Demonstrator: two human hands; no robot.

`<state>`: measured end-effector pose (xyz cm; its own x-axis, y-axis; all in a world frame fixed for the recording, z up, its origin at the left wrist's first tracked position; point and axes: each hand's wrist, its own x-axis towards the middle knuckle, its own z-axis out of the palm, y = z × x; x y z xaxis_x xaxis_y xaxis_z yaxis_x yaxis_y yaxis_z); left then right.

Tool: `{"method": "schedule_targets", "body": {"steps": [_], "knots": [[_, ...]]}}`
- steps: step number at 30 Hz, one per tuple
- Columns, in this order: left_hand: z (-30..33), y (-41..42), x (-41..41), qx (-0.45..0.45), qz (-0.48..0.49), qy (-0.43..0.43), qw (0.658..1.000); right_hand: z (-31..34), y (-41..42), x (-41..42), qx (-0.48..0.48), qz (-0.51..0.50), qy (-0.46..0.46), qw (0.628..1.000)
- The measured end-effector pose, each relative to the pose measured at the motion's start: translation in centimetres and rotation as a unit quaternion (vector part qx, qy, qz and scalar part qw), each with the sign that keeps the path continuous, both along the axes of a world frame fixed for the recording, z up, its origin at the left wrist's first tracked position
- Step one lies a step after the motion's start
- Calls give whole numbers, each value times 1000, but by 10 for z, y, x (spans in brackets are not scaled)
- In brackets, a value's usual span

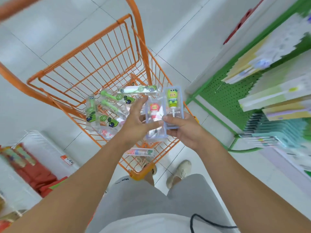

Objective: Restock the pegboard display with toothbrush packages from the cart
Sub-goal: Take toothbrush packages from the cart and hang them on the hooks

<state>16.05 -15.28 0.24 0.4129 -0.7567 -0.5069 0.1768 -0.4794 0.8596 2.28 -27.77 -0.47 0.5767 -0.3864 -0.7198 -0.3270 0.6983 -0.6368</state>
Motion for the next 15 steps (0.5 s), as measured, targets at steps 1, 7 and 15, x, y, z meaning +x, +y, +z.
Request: {"method": "schedule_targets", "body": {"steps": [1,7,15], "knots": [[1,-9,-9,-13,29,32,999,1,-2,-7,13,-18,-9,1000],[-2,-65,-66,2,126,195,973,5,-24,-71,-27,-106,9,994],[-27,-125,-181,69,5,162,984,-33,-52,-220,-156,-172,135,963]]}}
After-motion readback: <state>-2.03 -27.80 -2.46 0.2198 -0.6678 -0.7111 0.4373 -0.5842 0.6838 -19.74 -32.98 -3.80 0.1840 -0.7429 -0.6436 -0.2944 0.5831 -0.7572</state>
